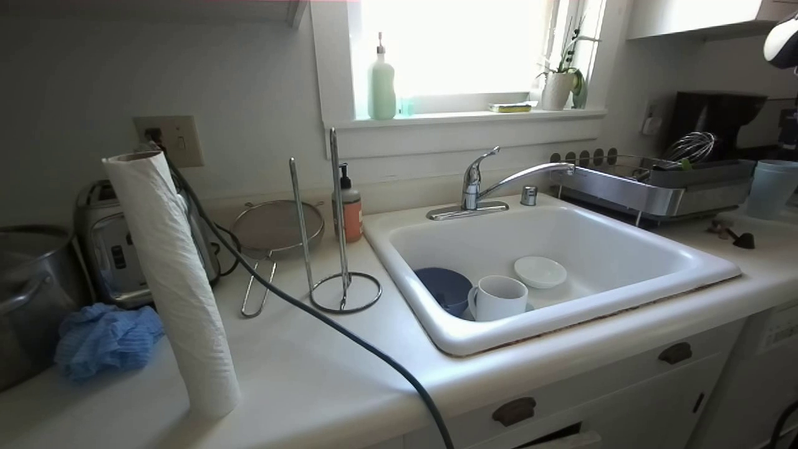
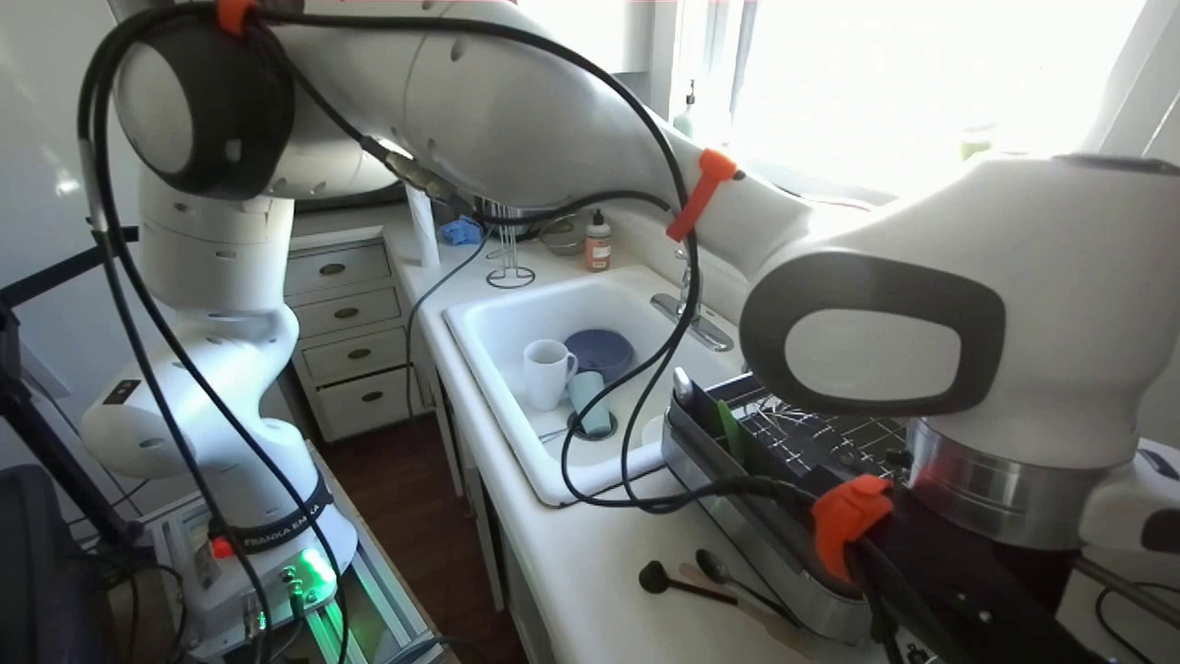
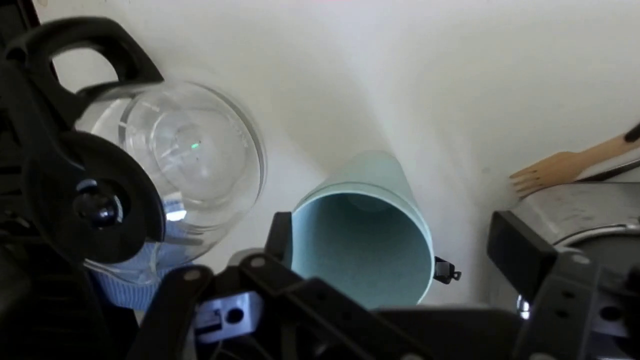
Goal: Put the two stacked cups on the right inside the white mug in the sink.
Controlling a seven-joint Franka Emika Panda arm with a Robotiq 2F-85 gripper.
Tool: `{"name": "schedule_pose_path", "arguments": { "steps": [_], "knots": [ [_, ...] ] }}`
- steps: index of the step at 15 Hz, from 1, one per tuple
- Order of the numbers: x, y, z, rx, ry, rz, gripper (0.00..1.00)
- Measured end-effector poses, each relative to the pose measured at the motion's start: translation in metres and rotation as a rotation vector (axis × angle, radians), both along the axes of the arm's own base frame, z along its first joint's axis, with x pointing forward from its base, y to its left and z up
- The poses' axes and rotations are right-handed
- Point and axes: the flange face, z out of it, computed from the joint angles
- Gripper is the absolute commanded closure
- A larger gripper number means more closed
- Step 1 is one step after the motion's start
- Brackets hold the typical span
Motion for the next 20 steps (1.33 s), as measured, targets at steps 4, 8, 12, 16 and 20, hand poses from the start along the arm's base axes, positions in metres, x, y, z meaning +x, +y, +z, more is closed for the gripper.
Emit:
{"name": "schedule_pose_path", "arguments": {
  "steps": [4,8,12,16,20],
  "knots": [
    [0.016,-0.012,-0.022,0.016,-0.042,0.092,0.0],
    [0.017,-0.013,-0.032,0.087,-0.048,0.125,0.14],
    [0.013,-0.012,-0.032,0.142,-0.041,0.123,0.49],
    [0.014,-0.014,-0.037,0.152,-0.041,0.135,0.76],
    [0.017,-0.014,-0.046,0.165,-0.039,0.147,0.95]
  ]
}}
